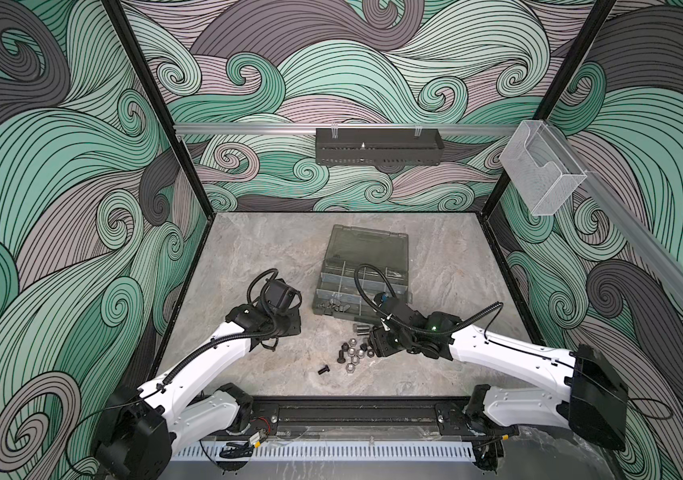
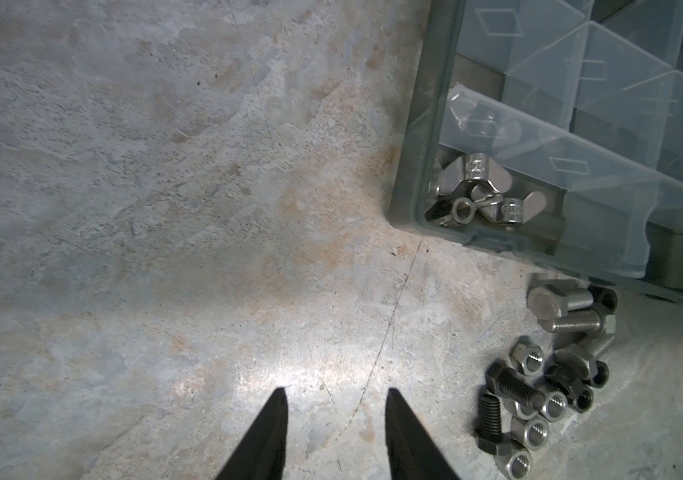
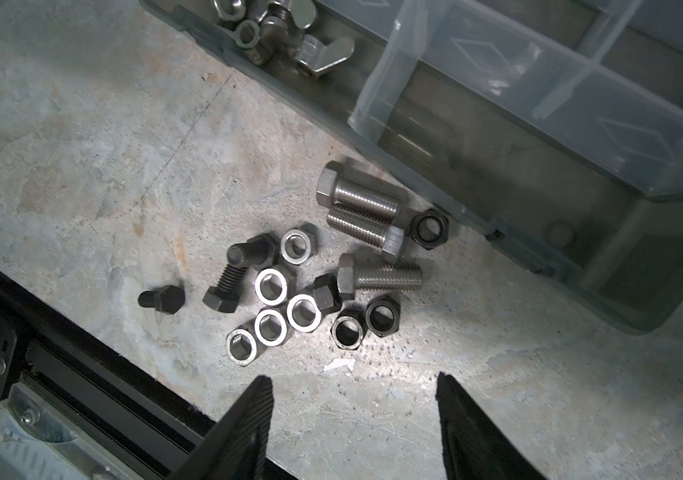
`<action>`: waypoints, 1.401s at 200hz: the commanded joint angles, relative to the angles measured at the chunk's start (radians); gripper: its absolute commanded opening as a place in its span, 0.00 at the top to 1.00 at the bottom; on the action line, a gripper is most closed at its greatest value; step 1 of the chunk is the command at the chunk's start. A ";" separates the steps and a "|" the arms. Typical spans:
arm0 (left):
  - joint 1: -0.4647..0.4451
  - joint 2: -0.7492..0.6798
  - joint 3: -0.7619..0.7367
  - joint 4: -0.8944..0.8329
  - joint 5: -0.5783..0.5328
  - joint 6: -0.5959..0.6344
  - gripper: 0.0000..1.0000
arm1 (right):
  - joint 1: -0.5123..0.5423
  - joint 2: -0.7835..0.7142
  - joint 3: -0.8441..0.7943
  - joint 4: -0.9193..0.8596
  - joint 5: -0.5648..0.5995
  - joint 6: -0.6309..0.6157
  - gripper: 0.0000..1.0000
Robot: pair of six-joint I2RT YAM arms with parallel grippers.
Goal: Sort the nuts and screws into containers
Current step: 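Lower the open right gripper onto a black bolt in the pile and close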
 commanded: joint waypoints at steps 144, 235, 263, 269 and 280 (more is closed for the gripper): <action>0.017 -0.136 -0.085 -0.022 -0.062 -0.032 0.56 | 0.105 0.364 0.244 0.016 -0.034 -0.046 0.49; 0.018 -0.138 -0.091 -0.021 -0.060 -0.040 0.56 | 0.109 0.432 0.291 -0.006 -0.016 -0.056 0.57; 0.017 -0.135 -0.091 -0.021 -0.058 -0.043 0.56 | 0.109 0.438 0.292 -0.002 -0.013 -0.056 0.58; 0.018 -0.134 -0.090 -0.022 -0.057 -0.043 0.56 | 0.109 0.440 0.293 -0.001 -0.013 -0.055 0.58; 0.017 -0.131 -0.088 -0.022 -0.056 -0.043 0.56 | 0.109 0.444 0.295 -0.003 -0.013 -0.055 0.58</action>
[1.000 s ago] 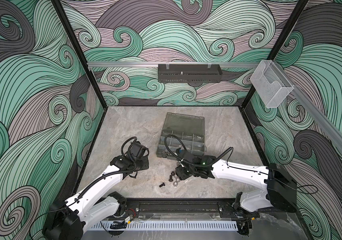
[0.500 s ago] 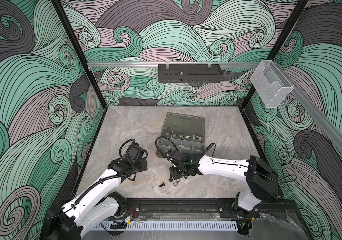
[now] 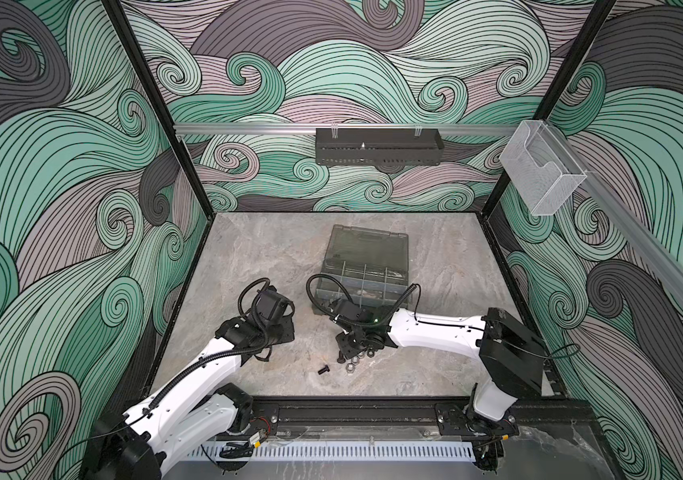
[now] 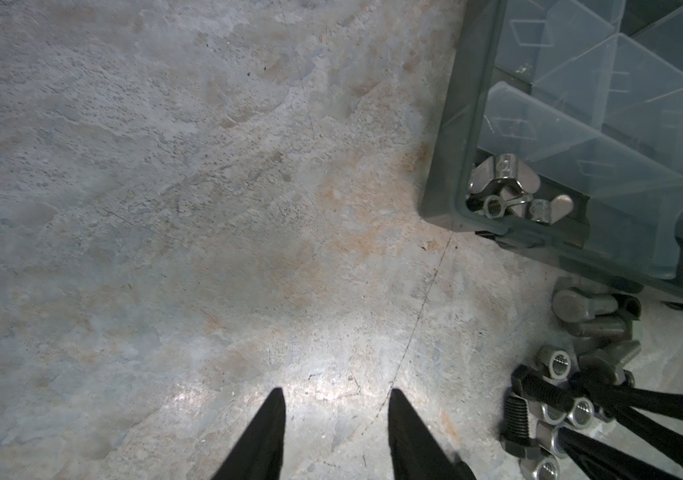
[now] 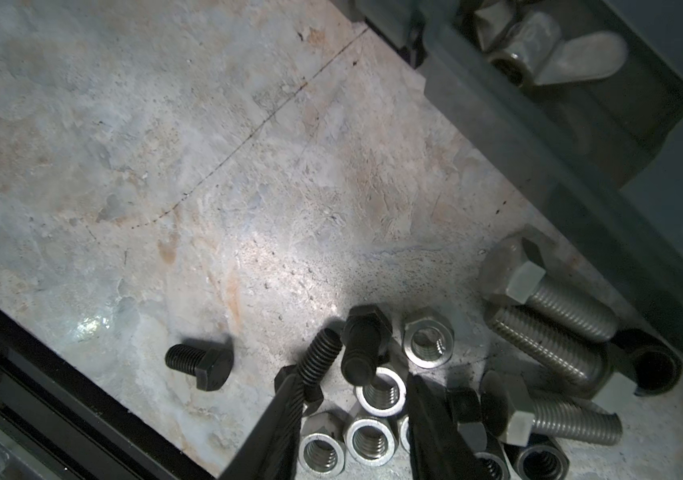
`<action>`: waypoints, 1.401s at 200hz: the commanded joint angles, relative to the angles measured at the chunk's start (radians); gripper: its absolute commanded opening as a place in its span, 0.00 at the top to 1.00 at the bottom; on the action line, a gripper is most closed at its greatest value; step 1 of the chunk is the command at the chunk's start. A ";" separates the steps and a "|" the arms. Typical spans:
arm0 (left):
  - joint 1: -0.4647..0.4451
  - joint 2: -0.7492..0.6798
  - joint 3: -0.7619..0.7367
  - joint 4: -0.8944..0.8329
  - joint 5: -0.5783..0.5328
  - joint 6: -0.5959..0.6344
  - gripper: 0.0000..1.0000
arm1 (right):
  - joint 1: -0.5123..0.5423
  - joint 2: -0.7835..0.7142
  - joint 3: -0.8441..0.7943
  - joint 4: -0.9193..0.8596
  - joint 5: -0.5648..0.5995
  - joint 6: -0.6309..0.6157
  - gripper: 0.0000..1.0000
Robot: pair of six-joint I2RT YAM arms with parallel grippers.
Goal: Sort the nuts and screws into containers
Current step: 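Lower the open right gripper onto a black bolt in the pile and close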
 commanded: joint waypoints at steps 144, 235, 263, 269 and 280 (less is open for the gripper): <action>0.010 0.015 0.009 -0.007 -0.005 -0.009 0.56 | 0.004 0.069 0.044 -0.039 0.031 -0.009 0.73; 0.010 0.005 0.004 -0.015 -0.004 -0.015 0.56 | 0.003 0.089 0.059 -0.043 0.032 -0.013 0.79; 0.010 0.000 0.003 -0.016 -0.004 -0.015 0.56 | 0.003 0.095 0.067 -0.042 0.028 -0.017 0.77; 0.010 0.000 0.002 -0.016 -0.004 -0.015 0.56 | 0.004 0.096 0.070 -0.043 0.029 -0.018 0.77; 0.010 -0.001 0.002 -0.017 -0.005 -0.015 0.56 | 0.004 0.100 0.073 -0.042 0.030 -0.017 0.76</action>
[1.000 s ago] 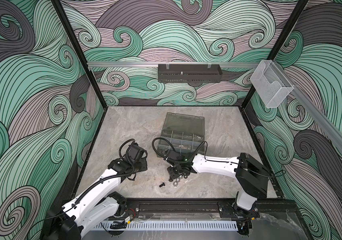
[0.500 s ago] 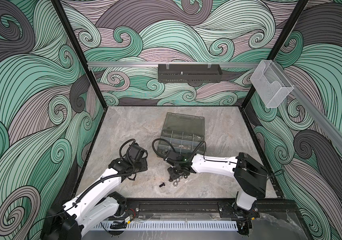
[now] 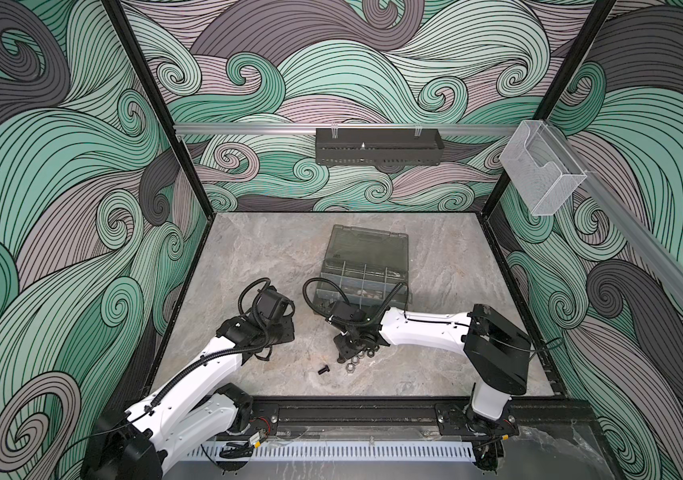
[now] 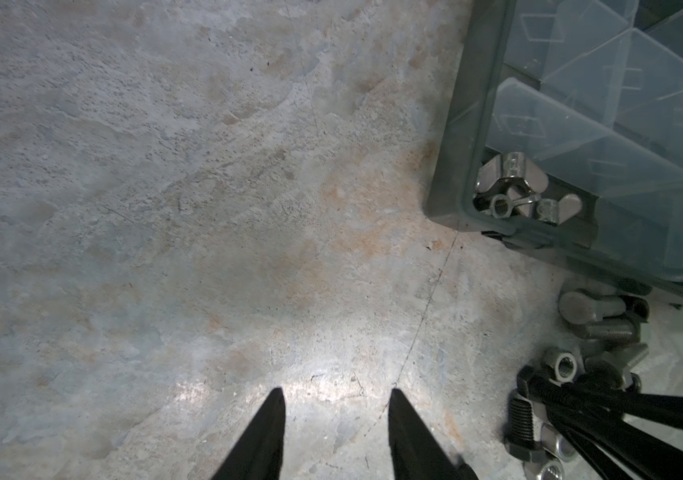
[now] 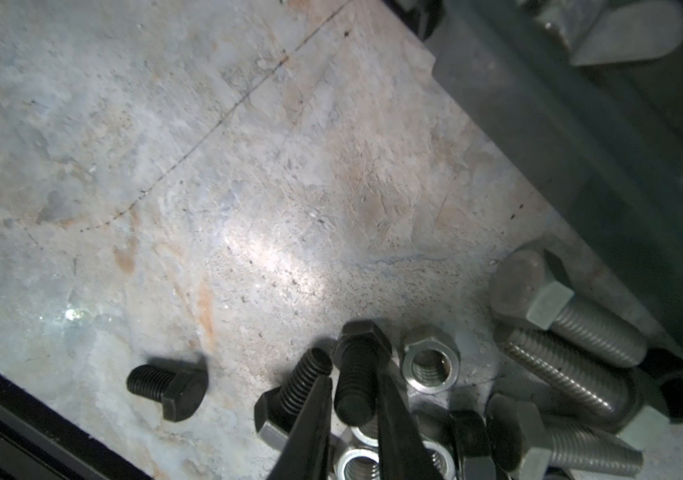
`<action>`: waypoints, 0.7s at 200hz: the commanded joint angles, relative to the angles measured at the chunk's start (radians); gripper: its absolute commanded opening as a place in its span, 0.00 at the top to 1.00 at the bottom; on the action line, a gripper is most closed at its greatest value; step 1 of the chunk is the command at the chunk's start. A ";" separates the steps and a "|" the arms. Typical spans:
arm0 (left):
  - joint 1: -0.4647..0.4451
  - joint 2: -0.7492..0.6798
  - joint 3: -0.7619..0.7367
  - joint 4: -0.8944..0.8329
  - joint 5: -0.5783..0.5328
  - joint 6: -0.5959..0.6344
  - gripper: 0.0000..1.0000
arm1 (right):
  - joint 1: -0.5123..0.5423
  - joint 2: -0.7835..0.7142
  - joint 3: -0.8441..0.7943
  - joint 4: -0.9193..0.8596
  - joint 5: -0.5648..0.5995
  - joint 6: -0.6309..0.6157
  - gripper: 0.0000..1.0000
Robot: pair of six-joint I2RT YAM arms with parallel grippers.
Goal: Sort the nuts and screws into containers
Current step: 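Lower the open right gripper onto a black bolt in the pile and close, then lift the black bolt with the right gripper into a box compartment, release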
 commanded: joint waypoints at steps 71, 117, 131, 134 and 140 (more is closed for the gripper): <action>0.006 -0.018 0.002 -0.020 -0.006 -0.016 0.56 | 0.004 0.038 0.032 -0.018 0.034 -0.003 0.87; 0.006 -0.024 0.002 -0.024 -0.008 -0.015 0.56 | 0.003 -0.014 0.038 -0.038 0.056 -0.013 0.87; 0.006 -0.024 0.002 -0.025 -0.007 -0.015 0.56 | -0.001 -0.061 0.049 -0.059 0.080 -0.028 0.87; 0.006 -0.025 0.003 -0.025 -0.008 -0.015 0.56 | -0.004 -0.071 0.052 -0.061 0.084 -0.033 0.87; 0.006 -0.025 0.002 -0.024 -0.008 -0.015 0.56 | -0.011 -0.091 0.057 -0.072 0.089 -0.041 0.87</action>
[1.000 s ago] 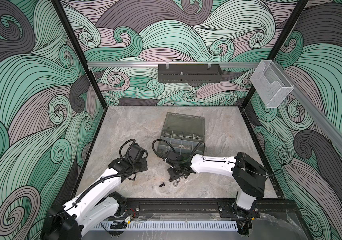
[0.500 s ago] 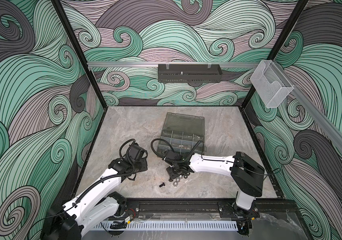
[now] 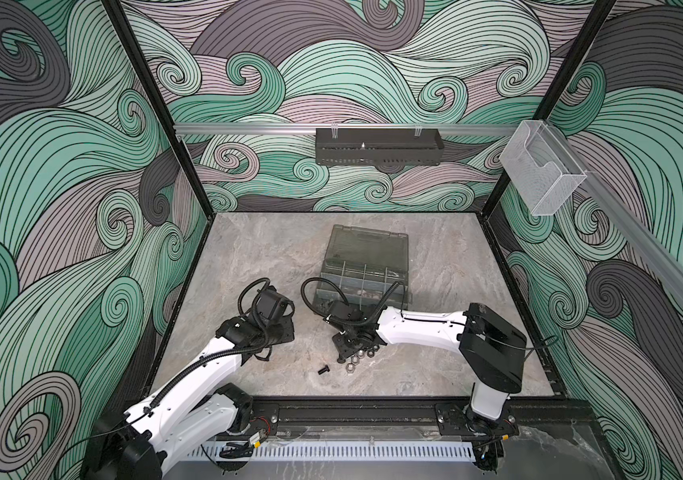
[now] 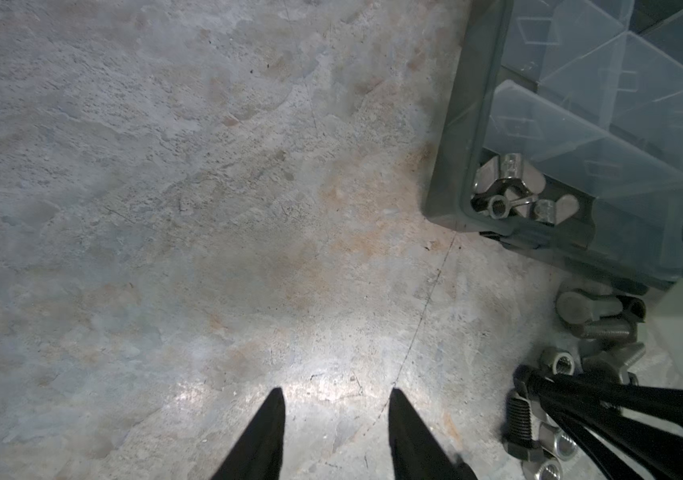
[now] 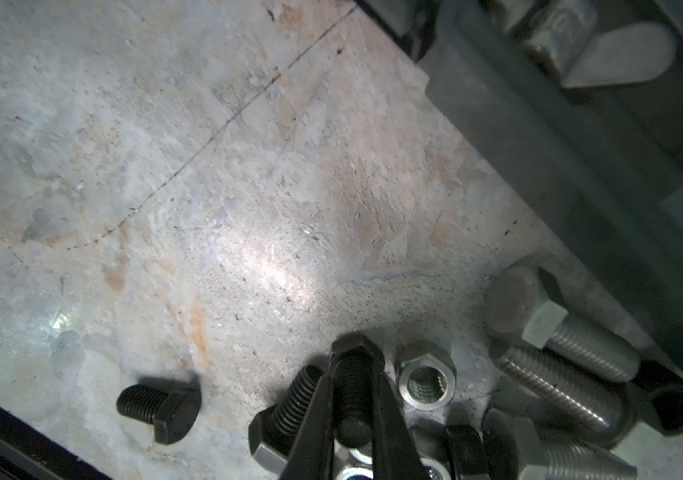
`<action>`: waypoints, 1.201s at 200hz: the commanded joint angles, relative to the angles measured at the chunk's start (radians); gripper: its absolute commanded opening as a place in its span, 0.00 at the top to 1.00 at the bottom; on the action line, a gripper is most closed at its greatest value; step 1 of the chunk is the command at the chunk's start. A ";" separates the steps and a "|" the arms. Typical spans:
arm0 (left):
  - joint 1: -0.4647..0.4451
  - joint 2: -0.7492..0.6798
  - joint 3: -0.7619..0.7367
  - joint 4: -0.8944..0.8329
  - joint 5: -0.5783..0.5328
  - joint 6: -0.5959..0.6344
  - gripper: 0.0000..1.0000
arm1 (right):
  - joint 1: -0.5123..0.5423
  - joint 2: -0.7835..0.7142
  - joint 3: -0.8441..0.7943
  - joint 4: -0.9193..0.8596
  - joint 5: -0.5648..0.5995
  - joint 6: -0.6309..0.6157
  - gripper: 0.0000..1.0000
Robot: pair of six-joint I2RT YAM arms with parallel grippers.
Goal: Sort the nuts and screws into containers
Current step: 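Lift the black bolt with the right gripper into a box compartment, release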
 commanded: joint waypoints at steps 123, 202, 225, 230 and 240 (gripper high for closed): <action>0.006 -0.004 0.014 -0.012 0.017 -0.015 0.56 | -0.285 -0.253 -0.023 -0.096 0.083 -0.151 0.87; 0.006 -0.015 0.017 -0.017 0.015 -0.024 0.56 | -0.303 -0.195 -0.049 -0.073 0.092 -0.143 0.86; 0.006 -0.020 0.015 -0.021 0.012 -0.024 0.56 | -0.304 -0.194 -0.046 -0.073 0.103 -0.139 0.74; 0.006 -0.020 0.014 -0.020 0.012 -0.024 0.56 | -0.303 -0.194 -0.047 -0.073 0.105 -0.139 0.71; 0.006 -0.019 0.015 -0.022 0.012 -0.026 0.56 | -0.303 -0.197 -0.047 -0.074 0.106 -0.138 0.69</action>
